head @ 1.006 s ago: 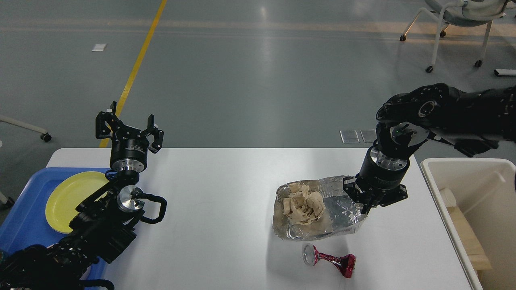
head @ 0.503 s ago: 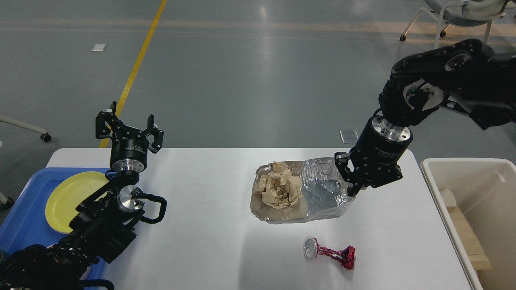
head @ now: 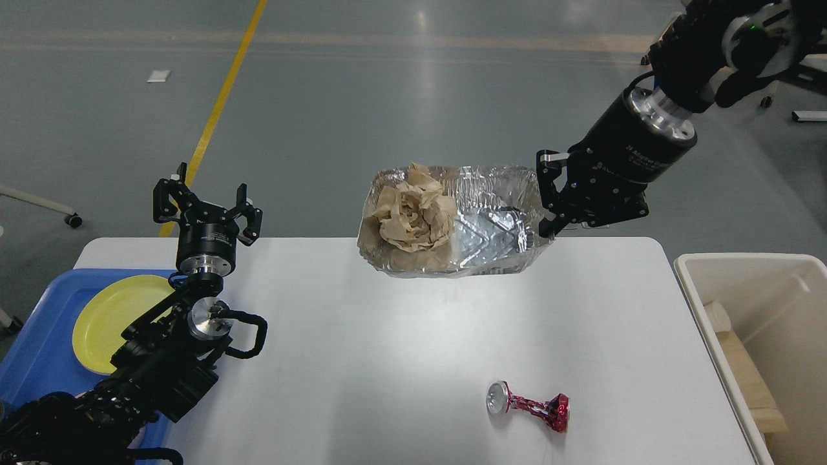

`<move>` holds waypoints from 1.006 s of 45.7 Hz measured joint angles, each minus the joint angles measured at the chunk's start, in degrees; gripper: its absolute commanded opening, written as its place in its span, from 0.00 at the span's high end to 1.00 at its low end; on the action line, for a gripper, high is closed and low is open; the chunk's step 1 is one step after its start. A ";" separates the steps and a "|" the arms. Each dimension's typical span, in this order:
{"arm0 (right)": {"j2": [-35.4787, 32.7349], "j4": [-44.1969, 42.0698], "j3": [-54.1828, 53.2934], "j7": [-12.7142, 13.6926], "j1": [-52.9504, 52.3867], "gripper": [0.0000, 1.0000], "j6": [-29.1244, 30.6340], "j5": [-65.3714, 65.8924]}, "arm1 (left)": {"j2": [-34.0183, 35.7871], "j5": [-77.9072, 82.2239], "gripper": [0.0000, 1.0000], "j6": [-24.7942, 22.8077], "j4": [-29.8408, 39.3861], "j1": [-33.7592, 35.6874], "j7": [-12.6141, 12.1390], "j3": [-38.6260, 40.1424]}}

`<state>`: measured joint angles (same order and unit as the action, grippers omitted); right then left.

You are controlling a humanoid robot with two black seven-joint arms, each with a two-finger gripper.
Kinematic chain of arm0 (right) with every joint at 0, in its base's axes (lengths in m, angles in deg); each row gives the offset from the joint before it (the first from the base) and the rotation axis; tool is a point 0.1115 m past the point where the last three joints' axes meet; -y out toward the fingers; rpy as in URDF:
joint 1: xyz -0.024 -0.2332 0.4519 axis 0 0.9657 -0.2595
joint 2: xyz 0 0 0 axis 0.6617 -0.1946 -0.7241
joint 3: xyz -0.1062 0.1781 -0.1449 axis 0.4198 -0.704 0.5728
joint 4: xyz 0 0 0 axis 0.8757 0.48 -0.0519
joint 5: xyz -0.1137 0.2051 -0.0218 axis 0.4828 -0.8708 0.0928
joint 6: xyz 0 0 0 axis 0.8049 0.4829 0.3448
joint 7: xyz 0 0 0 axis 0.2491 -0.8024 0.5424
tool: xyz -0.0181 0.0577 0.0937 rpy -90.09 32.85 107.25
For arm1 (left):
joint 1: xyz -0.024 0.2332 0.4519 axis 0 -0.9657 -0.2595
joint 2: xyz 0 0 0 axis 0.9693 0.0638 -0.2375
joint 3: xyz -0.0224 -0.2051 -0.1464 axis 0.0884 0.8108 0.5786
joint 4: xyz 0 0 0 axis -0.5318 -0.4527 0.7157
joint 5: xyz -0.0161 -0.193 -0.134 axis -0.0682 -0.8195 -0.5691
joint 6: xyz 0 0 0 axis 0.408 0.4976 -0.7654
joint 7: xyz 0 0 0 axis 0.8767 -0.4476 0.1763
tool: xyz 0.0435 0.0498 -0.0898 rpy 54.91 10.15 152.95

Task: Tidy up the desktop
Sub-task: 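Lift the foil wrapper and carry it into the white bin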

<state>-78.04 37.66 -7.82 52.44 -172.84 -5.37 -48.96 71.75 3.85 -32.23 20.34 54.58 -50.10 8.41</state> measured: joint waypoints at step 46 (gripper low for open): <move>-10.28 -26.44 2.49 0.16 29.27 1.00 0.00 6.92 | 0.00 0.00 0.00 0.00 0.00 0.00 0.00 0.00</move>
<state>-88.32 11.21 -5.34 52.60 -143.58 -5.37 -42.04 71.75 3.85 -32.23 20.34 54.58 -50.09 8.41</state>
